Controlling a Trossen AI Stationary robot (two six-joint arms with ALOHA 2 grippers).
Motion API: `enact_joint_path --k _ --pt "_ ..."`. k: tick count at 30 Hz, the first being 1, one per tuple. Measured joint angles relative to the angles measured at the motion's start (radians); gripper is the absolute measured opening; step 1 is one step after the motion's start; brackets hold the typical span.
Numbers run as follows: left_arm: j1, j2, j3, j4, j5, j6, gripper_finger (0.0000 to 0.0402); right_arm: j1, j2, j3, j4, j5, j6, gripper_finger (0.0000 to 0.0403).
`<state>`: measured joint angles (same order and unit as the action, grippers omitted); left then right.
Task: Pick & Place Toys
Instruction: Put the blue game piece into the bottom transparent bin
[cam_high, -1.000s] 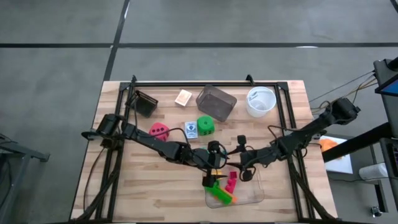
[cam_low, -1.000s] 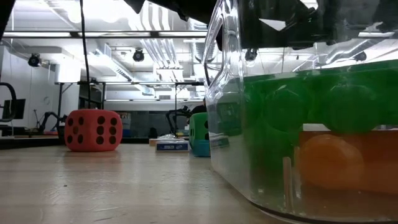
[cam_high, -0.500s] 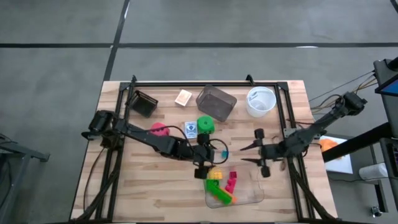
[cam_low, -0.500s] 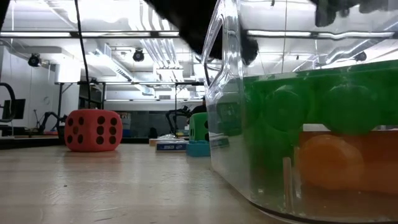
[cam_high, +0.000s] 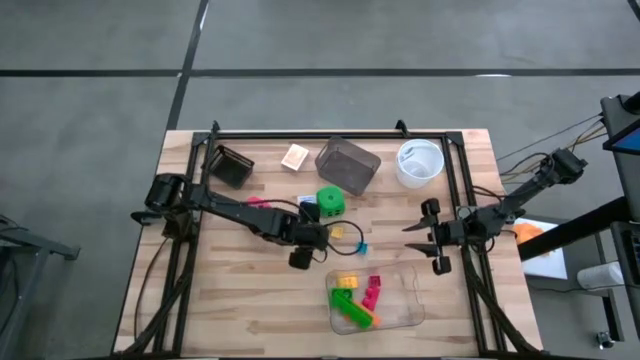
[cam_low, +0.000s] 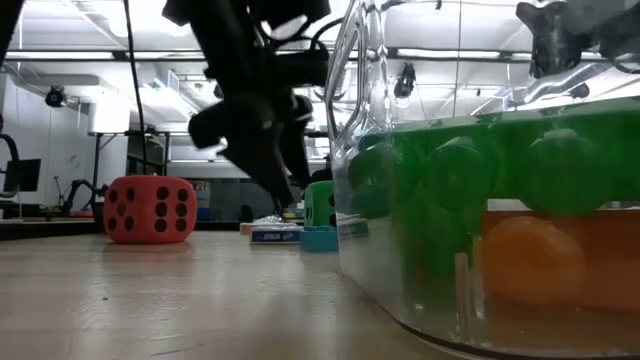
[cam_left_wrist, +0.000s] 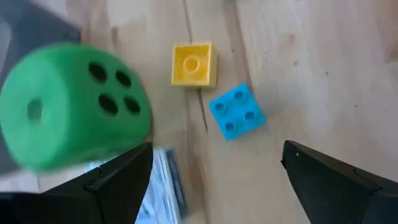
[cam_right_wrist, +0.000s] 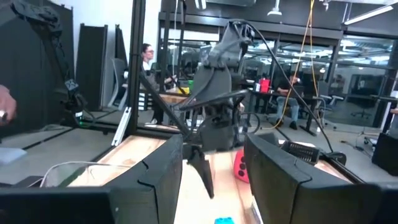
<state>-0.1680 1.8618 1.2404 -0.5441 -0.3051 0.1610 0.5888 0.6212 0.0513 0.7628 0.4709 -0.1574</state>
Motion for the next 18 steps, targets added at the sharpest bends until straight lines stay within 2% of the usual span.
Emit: enact_joint_path --k 10,13,18 --pt "0.063 0.001 -0.137 0.203 0.098 0.300 0.0358 0.000 0.052 0.003 -0.005 0.000 -0.001 0.0167" --pt "0.063 0.001 -0.145 0.250 0.154 0.339 0.0358 -0.001 0.064 0.007 -0.004 0.000 0.000 0.0167" --pt "0.076 0.009 -0.147 0.293 0.186 0.374 0.0358 -0.003 0.076 0.018 -0.004 0.000 -0.003 0.0167"
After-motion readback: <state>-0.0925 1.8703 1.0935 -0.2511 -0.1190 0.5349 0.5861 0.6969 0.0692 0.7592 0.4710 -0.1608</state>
